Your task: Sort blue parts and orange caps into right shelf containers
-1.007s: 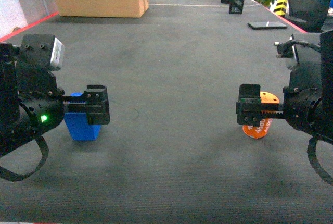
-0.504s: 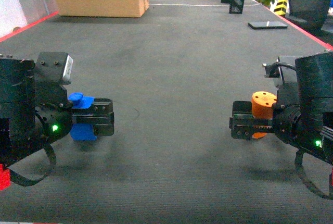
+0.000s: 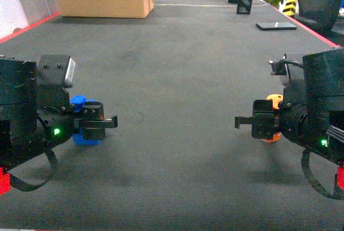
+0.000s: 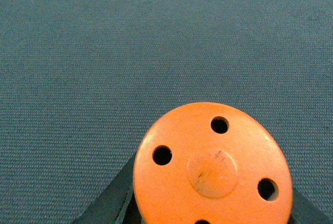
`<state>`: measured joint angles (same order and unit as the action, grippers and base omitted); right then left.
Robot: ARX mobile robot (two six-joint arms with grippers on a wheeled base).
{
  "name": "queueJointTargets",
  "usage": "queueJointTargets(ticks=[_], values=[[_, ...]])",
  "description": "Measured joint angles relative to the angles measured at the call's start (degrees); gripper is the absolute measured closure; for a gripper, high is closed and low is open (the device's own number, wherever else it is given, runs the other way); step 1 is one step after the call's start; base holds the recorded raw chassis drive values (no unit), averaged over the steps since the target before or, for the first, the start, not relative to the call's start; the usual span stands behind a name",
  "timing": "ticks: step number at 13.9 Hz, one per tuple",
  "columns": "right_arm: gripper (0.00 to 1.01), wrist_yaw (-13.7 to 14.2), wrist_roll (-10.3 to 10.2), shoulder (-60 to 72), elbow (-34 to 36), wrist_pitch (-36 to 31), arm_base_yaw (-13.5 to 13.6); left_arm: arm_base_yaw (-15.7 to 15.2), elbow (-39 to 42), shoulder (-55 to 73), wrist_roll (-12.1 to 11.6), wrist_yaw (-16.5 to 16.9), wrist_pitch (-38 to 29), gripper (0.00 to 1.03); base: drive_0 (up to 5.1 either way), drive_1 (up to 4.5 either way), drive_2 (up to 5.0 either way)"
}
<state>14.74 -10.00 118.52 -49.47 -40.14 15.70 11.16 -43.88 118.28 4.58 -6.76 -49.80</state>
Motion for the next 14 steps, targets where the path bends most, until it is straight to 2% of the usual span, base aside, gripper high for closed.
queueJointTargets(ticks=[1, 2, 5, 8, 10, 12, 14], values=[[0.56, -0.2, 0.0, -0.2, 0.3, -0.2, 0.0, 0.0, 0.0, 0.0, 0.0, 0.1, -0.1, 0.59, 0.0, 0.0, 0.0], [0.56, -0.4, 0.0, -0.7, 0.9, -0.3, 0.0, 0.0, 0.4, -0.2, 0.0, 0.4, -0.4, 0.61, 0.0, 0.0, 0.0], [0.56, -0.7, 0.0, -6.8, 5.5, 0.8, -0.1, 0.0, 4.9, -3.9, 1.3, 0.3, -3.5, 0.61, 0.0, 0.0, 0.0], [0.56, -1.1, 0.0, -21.9, 14.2, 3.7, -2.2, -0.5, 12.9, -16.3, 1.5, -0.5, -8.7, 0.61, 0.0, 0.0, 0.0], [0.56, -2.1, 0.0, -34.9, 20.8, 7.1, -4.3, -1.6, 19.8, -28.4, 1.5, -0.7, -6.2, 0.61, 0.0, 0.0, 0.0], [0.56, -2.6, 0.0, -51.0, 25.9, 13.8, -4.2, -2.6, 25.6, -44.8, 1.4, -1.1, 0.9, 0.61, 0.0, 0.0, 0.0], [0.57, -1.8, -0.3, -65.7, 27.3, 20.7, -3.7, -4.3, 27.0, -59.2, 1.1, -1.6, 6.8, 0.61, 0.0, 0.0, 0.0]])
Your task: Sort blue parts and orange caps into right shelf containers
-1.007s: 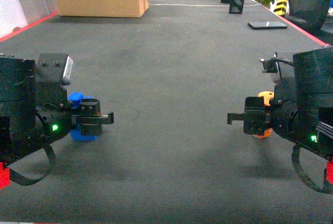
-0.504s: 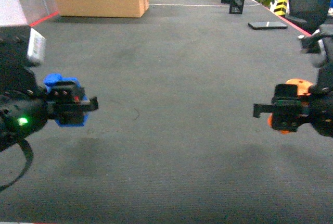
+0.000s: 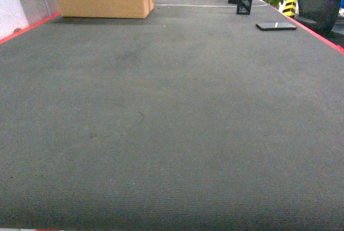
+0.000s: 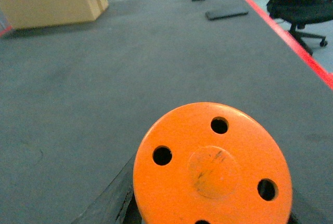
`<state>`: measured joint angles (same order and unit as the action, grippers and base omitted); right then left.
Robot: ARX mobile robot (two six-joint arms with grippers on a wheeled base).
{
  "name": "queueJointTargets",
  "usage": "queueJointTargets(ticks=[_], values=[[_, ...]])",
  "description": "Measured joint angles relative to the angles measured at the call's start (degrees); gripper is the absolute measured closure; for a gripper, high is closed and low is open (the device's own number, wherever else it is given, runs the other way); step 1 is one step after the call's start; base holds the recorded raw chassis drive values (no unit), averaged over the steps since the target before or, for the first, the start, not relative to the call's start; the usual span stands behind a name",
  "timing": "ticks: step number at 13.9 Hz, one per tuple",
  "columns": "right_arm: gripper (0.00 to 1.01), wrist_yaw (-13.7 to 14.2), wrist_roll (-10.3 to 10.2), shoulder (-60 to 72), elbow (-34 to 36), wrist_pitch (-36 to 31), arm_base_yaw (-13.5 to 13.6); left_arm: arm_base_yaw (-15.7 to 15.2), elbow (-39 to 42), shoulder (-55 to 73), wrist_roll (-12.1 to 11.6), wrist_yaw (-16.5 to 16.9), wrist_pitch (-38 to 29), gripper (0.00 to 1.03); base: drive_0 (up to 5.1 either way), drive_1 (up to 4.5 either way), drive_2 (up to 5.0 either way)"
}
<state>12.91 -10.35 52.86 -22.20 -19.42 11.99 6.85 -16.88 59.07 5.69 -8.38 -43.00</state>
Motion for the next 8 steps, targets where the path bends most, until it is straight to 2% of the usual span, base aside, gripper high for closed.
queueJointTargets(ticks=[1, 3, 5, 6, 7, 8], values=[[0.57, 1.2, -0.3, -6.3, 0.7, 2.5, 0.0, -0.9, 0.6, -4.7, -1.2, -1.0, 0.6, 0.61, 0.0, 0.0, 0.0], [0.57, 3.6, 0.2, -10.2, 1.6, 3.7, 1.2, -1.0, 1.8, -9.6, -0.6, -2.3, 3.2, 0.61, 0.0, 0.0, 0.0], [0.57, 3.3, 1.0, -9.2, 2.0, 4.4, 1.6, -0.3, 2.1, -9.6, 0.3, -1.7, 3.3, 0.61, 0.0, 0.0, 0.0], [0.57, 3.0, 1.7, -9.2, 2.4, 2.6, 1.4, -0.3, 2.1, -9.6, 0.4, -1.9, 3.5, 0.61, 0.0, 0.0, 0.0], [0.57, -0.6, 4.7, -10.5, 5.4, -5.2, 0.0, -1.5, 1.8, -12.0, -1.7, 1.7, 10.4, 0.61, 0.0, 0.0, 0.0], [0.57, -2.3, 7.3, -13.0, 8.4, -6.8, -1.4, -2.1, 3.7, -14.3, -3.2, 3.3, 11.8, 0.61, 0.0, 0.0, 0.0]])
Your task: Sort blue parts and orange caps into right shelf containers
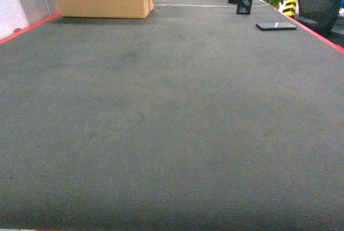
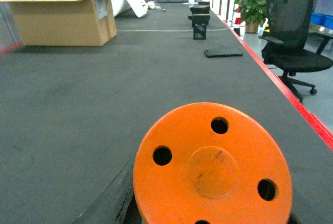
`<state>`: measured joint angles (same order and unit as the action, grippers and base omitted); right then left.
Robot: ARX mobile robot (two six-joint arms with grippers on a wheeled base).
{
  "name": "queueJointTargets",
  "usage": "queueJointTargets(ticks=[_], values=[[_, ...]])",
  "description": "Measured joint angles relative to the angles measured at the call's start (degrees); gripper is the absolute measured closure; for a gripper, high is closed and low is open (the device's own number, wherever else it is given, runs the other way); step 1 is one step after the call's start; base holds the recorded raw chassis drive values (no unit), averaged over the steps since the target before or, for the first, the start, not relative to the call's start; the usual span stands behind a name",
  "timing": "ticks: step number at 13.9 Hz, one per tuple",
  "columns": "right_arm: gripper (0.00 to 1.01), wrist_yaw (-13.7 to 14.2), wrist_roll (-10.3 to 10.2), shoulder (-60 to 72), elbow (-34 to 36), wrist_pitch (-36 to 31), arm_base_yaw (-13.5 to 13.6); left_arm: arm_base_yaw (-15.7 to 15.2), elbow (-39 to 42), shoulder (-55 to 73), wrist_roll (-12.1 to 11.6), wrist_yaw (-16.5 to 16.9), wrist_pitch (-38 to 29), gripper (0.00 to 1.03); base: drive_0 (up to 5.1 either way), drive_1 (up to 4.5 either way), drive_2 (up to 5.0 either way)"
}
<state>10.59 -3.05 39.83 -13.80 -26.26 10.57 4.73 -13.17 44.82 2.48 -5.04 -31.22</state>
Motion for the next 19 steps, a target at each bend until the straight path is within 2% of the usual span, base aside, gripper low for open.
queueJointTargets(ticks=[2, 5, 6, 7, 8, 12, 13, 14, 19], values=[[0.57, -1.9, 1.6, -3.0, 3.6, 0.6, -2.3, -4.5, 3.1, -3.6, -1.4, 4.7, 0.7, 0.61, 0.0, 0.0, 0.0], [0.57, -5.1, 2.1, -8.6, 7.1, 2.2, -5.1, -4.6, 6.8, -9.1, -1.5, 5.0, 2.8, 0.61, 0.0, 0.0, 0.0], [0.57, -9.7, 2.3, -10.5, 8.0, 3.2, -9.3, -4.6, 7.7, -11.0, -1.5, 5.0, 3.7, 0.61, 0.0, 0.0, 0.0], [0.57, -9.7, 2.3, -12.1, 8.9, 4.0, -11.1, -4.6, 8.4, -12.9, -1.5, 5.0, 4.6, 0.61, 0.0, 0.0, 0.0], [0.57, -10.5, 2.5, -13.8, 9.7, 4.9, -10.9, -4.6, 9.1, -14.7, -1.5, 5.0, 5.8, 0.61, 0.0, 0.0, 0.0], [0.57, -10.6, 2.5, -19.7, 11.4, 8.8, -10.6, -4.6, 11.0, -21.5, -1.5, 5.0, 10.6, 0.61, 0.0, 0.0, 0.0], [0.57, -10.6, 2.6, -21.2, 11.8, 10.1, -10.6, -4.6, 12.5, -22.3, -1.5, 5.0, 8.1, 0.61, 0.0, 0.0, 0.0], [0.57, -10.6, 2.6, -22.1, 13.1, 9.0, -10.6, -4.6, 12.6, -23.8, -1.5, 5.0, 10.6, 0.61, 0.0, 0.0, 0.0], [0.57, -10.6, 2.7, -27.6, 13.1, 14.1, -10.6, -4.6, 12.5, -30.4, -1.5, 5.0, 17.0, 0.61, 0.0, 0.0, 0.0]])
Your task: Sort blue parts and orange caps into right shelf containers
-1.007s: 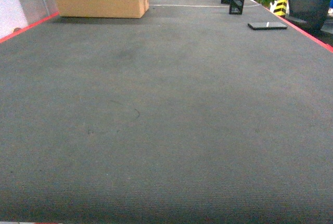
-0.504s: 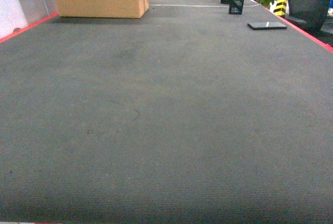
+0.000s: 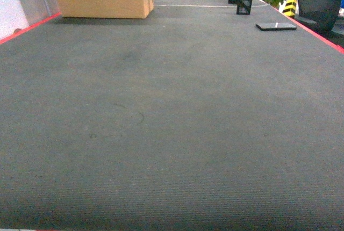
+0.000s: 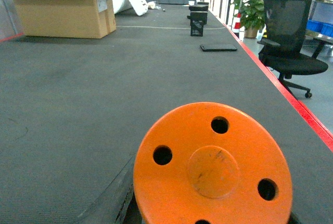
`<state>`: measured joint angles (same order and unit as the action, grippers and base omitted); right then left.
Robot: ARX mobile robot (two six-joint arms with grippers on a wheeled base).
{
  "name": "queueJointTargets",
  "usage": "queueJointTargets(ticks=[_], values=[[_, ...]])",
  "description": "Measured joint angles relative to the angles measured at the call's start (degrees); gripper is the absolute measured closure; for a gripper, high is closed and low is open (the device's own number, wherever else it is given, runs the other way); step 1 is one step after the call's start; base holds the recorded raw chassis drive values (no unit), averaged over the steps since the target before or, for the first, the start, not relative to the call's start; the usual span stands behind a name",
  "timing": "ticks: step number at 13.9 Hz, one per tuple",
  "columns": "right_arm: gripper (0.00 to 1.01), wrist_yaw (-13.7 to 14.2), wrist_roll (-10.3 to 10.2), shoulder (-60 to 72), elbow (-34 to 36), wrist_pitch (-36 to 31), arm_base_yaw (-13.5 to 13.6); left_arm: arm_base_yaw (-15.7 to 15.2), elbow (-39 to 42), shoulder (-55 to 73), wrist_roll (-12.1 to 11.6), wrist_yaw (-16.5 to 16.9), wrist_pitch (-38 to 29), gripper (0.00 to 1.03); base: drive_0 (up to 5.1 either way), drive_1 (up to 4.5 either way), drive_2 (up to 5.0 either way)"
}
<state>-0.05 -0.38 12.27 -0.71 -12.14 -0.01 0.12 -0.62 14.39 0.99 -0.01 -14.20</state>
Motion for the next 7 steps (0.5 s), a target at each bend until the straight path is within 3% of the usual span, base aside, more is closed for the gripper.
queueJointTargets(ticks=[3, 4, 5, 7], values=[[0.57, 0.0, 0.0, -2.7, 0.0, 2.8, 0.0, 0.0, 0.0, -2.9, 0.0, 0.0, 2.8, 0.61, 0.0, 0.0, 0.0], [0.57, -0.1, 0.0, -7.4, 0.0, 10.5, 0.0, 0.0, 0.0, -3.8, 0.0, 0.0, 3.9, 0.61, 0.0, 0.0, 0.0], [0.57, 0.0, 0.0, -12.0, 0.0, 12.1, 0.0, 0.0, 0.0, -4.7, 0.0, 0.0, 4.7, 0.61, 0.0, 0.0, 0.0], [0.57, 0.1, 0.0, -11.9, 0.0, 13.0, 0.0, 0.0, 0.0, -13.8, 0.0, -0.1, 14.8, 0.61, 0.0, 0.0, 0.0]])
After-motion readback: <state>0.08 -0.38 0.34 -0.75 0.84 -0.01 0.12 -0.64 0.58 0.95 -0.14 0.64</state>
